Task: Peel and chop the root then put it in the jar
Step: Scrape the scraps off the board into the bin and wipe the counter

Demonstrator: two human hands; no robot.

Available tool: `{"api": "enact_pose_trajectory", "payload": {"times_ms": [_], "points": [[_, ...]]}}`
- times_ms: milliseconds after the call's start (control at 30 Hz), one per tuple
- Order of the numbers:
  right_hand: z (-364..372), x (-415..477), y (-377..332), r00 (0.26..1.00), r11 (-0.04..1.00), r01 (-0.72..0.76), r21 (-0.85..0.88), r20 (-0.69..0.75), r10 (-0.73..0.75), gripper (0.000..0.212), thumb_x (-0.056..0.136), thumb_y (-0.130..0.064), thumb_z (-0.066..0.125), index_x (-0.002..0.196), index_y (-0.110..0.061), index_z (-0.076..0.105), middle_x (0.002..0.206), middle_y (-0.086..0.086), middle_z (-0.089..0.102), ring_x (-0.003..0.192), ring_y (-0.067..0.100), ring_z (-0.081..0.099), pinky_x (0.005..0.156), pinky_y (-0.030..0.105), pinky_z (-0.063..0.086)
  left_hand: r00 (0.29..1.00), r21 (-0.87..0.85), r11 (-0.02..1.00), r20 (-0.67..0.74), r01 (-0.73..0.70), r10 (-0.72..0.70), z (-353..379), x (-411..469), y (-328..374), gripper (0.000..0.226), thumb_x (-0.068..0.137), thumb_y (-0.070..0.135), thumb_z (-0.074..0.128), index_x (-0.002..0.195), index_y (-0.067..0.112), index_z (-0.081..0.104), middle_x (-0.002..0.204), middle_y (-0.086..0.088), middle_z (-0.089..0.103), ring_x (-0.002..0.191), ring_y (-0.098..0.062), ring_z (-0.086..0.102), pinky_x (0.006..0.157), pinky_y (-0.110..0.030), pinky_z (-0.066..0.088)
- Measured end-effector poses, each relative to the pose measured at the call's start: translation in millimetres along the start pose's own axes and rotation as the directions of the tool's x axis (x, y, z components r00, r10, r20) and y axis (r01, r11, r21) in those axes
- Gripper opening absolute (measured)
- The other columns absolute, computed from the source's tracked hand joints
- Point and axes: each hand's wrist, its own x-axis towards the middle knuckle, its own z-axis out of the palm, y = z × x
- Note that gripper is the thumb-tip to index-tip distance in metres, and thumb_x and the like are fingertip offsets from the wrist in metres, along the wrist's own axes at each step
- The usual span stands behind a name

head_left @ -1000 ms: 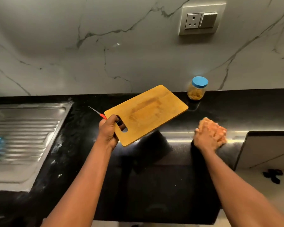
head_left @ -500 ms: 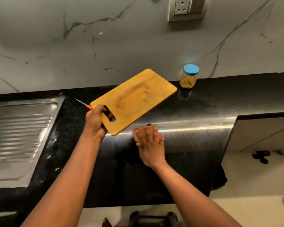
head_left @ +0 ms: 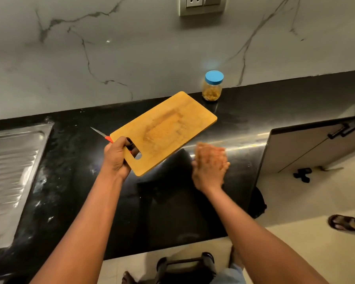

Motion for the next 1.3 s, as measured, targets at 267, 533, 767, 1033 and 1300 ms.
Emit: {"api": "enact_pose_trajectory", "payload": {"times_ms": [267,533,767,1033,1300], "points": [[41.8,-109.3,-72.4,0.780,0.797,0.604,-0.017,0.217,-0.587,0.063,0.098,-0.045,0.024,0.147,-0.035,-0.014,0.156,0.002,-0.024,0.138,0.030,-0.033,0.113,0.061,-0.002,0.999,-0.024,1.000,0.039,-0.012,0.013,25.9,-11.6,-5.9,0.025,0.087,-0.008,0.038,0.077,0.010,0.053,0.075,-0.008,0.052,0.063,-0.015,0.057,0.050,-0.023,0.053],[4.2,-64.2,84.6,0.984,0.976,0.175,-0.131,0.008,-0.176,0.061,0.093,-0.055,0.020,0.146,-0.044,-0.007,0.160,-0.002,-0.006,0.146,0.030,-0.006,0.114,0.058,0.009,0.999,-0.039,0.999,0.042,-0.010,0.011,14.8,-23.6,-4.6,0.025,0.086,-0.007,0.039,0.077,0.010,0.054,0.075,-0.008,0.054,0.063,-0.015,0.060,0.053,-0.025,0.055],[-3.5,-5.5,70.6,0.993,0.993,-0.114,-0.020,-0.022,0.113,0.066,0.094,-0.053,0.024,0.151,-0.027,0.000,0.160,0.009,0.000,0.144,0.038,-0.007,0.112,0.063,0.005,1.000,-0.028,0.999,-0.003,-0.027,0.027,-10.3,-44.4,2.1,0.025,0.086,-0.008,0.039,0.076,0.009,0.055,0.069,-0.005,0.059,0.058,-0.013,0.063,0.051,-0.024,0.054],[38.1,-103.2,-65.9,0.902,0.900,0.428,-0.077,0.100,-0.421,0.062,0.094,-0.045,0.032,0.148,-0.021,0.013,0.157,0.018,0.008,0.144,0.043,0.000,0.112,0.062,0.013,0.999,0.038,0.999,-0.046,-0.025,0.027,-21.1,-53.9,-5.2,0.027,0.086,-0.009,0.041,0.072,0.010,0.054,0.063,-0.003,0.055,0.052,-0.013,0.058,0.048,-0.022,0.052],[13.8,-88.1,68.6,0.954,0.945,0.298,-0.136,0.026,-0.297,0.061,0.094,-0.052,0.028,0.147,-0.045,0.000,0.160,0.002,0.005,0.145,0.034,0.003,0.113,0.060,0.012,0.999,0.057,0.998,-0.048,-0.015,0.018,-25.1,-53.4,-9.6,0.024,0.086,-0.007,0.042,0.077,0.009,0.056,0.064,-0.002,0.061,0.054,-0.011,0.062,0.051,-0.023,0.053]]}}
